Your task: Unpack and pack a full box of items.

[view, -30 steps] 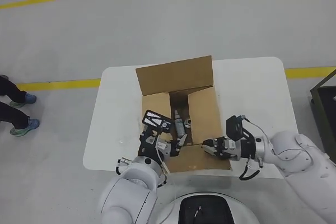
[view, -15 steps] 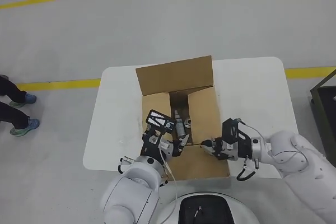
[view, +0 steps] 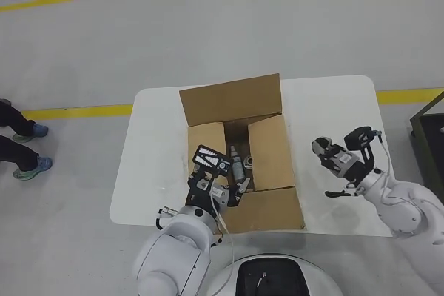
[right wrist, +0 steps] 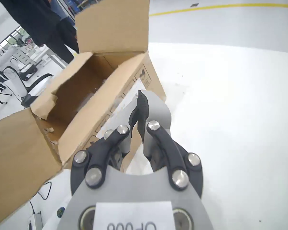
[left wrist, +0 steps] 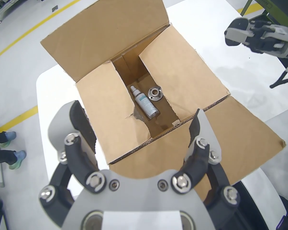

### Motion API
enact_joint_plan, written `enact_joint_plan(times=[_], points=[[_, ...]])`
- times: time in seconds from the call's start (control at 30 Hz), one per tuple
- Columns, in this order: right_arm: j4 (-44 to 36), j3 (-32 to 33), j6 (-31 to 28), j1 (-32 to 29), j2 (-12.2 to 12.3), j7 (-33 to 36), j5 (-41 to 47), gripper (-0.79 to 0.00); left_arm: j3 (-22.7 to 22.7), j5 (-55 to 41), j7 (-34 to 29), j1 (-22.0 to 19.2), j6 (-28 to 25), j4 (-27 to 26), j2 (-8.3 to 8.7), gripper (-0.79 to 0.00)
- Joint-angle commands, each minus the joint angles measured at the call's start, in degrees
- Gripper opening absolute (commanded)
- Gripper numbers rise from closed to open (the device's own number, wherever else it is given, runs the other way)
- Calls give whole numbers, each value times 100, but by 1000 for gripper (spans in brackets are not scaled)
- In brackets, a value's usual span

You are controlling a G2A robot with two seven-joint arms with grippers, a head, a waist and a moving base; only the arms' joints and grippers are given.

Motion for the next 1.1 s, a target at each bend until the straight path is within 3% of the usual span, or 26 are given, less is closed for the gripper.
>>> enact_joint_plan(times=[0.0,0.3,0.57,0.7,1.07], points=[[156,-216,-3,67,-33,3,-69,-785,0,0,0,0,0,0,0,0],[480,-831,-261,305,-153,-65,-165,-785,0,0,0,0,0,0,0,0],[415,-909,-426,251,-174,-76,-224,-785,146,155,499,11,-106,323,26,0],[378,-799,-471,165,-162,-143,-221,-785,367,549,506,-266,-262,690,26,0],[261,-502,-511,-42,-117,-187,-432,-785,733,1639,369,-970,-39,1947,-32,0]])
